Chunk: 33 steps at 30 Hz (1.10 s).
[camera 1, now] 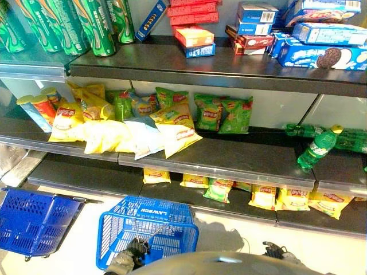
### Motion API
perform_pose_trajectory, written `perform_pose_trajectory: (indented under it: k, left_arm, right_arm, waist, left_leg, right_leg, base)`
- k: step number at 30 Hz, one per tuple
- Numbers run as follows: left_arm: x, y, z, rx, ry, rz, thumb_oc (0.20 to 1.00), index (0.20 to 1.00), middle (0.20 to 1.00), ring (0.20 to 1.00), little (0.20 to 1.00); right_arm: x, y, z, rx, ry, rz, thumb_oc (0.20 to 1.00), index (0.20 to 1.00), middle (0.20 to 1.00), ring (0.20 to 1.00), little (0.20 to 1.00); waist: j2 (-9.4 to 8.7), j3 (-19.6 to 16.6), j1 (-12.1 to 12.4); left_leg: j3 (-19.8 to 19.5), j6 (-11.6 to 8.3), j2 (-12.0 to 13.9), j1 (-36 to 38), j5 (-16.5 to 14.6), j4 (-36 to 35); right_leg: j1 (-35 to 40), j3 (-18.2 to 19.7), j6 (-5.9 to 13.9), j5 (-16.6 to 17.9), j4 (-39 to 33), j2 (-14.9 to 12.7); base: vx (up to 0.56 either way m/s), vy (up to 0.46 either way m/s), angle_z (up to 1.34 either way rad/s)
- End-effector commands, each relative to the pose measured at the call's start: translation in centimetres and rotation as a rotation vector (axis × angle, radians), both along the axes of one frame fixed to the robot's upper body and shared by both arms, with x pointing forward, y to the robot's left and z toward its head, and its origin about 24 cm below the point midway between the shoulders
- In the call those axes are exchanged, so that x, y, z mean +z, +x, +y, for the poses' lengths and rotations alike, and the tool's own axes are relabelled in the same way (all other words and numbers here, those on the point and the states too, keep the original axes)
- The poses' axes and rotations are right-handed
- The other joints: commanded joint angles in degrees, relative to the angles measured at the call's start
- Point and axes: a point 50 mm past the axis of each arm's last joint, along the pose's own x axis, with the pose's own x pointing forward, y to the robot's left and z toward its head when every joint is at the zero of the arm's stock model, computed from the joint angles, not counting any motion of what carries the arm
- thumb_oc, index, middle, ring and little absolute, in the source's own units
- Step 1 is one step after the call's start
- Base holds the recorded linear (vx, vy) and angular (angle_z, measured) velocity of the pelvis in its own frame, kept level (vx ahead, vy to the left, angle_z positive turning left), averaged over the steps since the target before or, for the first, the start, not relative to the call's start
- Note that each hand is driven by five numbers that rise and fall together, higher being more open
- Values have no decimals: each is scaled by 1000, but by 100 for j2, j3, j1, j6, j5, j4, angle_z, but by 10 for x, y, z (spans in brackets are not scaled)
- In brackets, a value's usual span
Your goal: Pick up the snacks into the basket
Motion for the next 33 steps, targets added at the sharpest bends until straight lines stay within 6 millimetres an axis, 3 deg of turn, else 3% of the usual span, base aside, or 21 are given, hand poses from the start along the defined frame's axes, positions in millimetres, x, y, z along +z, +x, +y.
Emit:
perform_pose_trajectory:
  k: [1,4,5,6,7,10,12,13,14,15,18,25,28,33]
  left_arm:
    - [2,13,-1,2,-22,-29,200,200,200,200,200]
    - [3,14,-1,17,-28,-33,200,200,200,200,200]
    - [12,34,0,64,-51,-158,200,200,200,200,200]
    - [12,34,0,64,-51,-157,200,200,200,200,200]
    - [19,43,3,93,-63,-232,200,200,200,200,200]
    - [42,62,13,153,-98,-438,200,200,200,200,200]
    - [57,71,16,180,-133,-546,200,200,200,200,200]
    - [67,76,17,180,-153,-606,200,200,200,200,200]
    - [84,85,20,194,-176,-703,200,200,200,200,200]
    - [84,85,20,194,-176,-702,200,200,200,200,200]
    - [109,97,23,227,-215,-833,200,200,200,200,200]
    - [137,105,18,266,-299,-972,200,200,200,200,200]
    - [144,106,16,261,-317,-1000,200,200,200,200,200]
    - [172,115,10,246,-380,-1116,200,200,200,200,200]
  right_arm:
    - [1,5,0,17,-3,-16,1000,1000,1000,1000,1000]
    - [2,8,0,11,-1,-33,1000,1000,1000,1000,1000]
    - [15,43,-1,-41,24,-226,1000,1000,1000,1000,1000]
    - [15,43,-1,-42,24,-225,1000,1000,1000,1000,1000]
    - [30,67,0,-52,46,-375,1000,1000,1000,1000,1000]
    - [79,107,-2,-44,90,-716,1000,1000,1000,1000,1000]
    - [109,124,-4,-7,107,-867,1000,1000,1000,1000,1000]
    - [129,133,-5,19,109,-961,1000,1000,1000,1000,1000]
    - [163,146,-5,70,106,-1119,1000,1000,1000,1000,1000]
    - [163,146,-5,70,106,-1118,1000,1000,1000,1000,1000]
    - [217,158,0,122,144,-1359,1000,1000,1000,1000,1000]
    - [260,161,11,152,199,-1568,1000,1000,1000,1000,1000]
    - [263,163,14,150,212,-1583,1000,1000,1000,1000,1000]
    - [261,192,34,225,202,-1537,1000,1000,1000,1000,1000]
  waist:
    - [-231,38,226]
    - [-236,46,209]
    - [-237,82,181]
    - [-237,83,182]
    - [-241,115,154]
    - [-262,200,96]
    - [-277,220,77]
    - [-287,226,77]
    - [-305,215,69]
    - [-304,214,72]
    - [-331,173,62]
    - [-392,158,96]
    - [-406,175,114]
    - [-485,334,308]
  left_leg:
    - [-29,-3,-80,163,-471,33]
    - [-23,-5,-74,169,-476,33]
    - [-8,-7,-68,155,-473,33]
    - [-7,-7,-67,159,-474,33]
    - [9,-7,-65,144,-465,33]
    - [40,2,-61,127,-448,33]
    - [54,10,-59,116,-450,33]
    - [58,18,-60,121,-458,33]
    - [68,31,-52,133,-473,33]
    - [70,31,-52,137,-474,33]
    - [88,46,-41,167,-497,33]
    - [101,41,0,210,-521,33]
    - [83,42,6,206,-518,33]
    - [-5,52,-3,173,-494,37]
  right_leg:
    - [-106,-53,878,-30,60,-662]
    - [-106,-46,875,-32,60,-657]
    - [-136,5,874,-24,60,-646]
    - [-133,6,873,-25,60,-645]
    - [-162,30,881,-16,60,-641]
    - [-201,83,908,-4,60,-632]
    - [-221,113,919,-2,60,-631]
    - [-224,134,929,-2,60,-627]
    - [-219,172,944,-8,60,-628]
    - [-216,173,944,-9,60,-628]
    - [-205,229,947,-25,60,-610]
    - [-174,266,933,-55,60,-588]
    - [-171,269,924,-58,60,-582]
    - [-149,210,879,-55,60,-579]
  base:
    - [0,0,0]
    - [0,0,0]
    - [0,0,0]
    - [-26,2,-5]
    - [-26,-4,-6]
    - [-32,-4,-4]
    - [-16,0,-6]
    - [-2,3,-11]
    - [3,2,-15]
    - [8,5,-19]
    - [13,10,-8]
    - [5,2,-7]
    - [-1,-3,-3]
    - [-9,-2,-4]
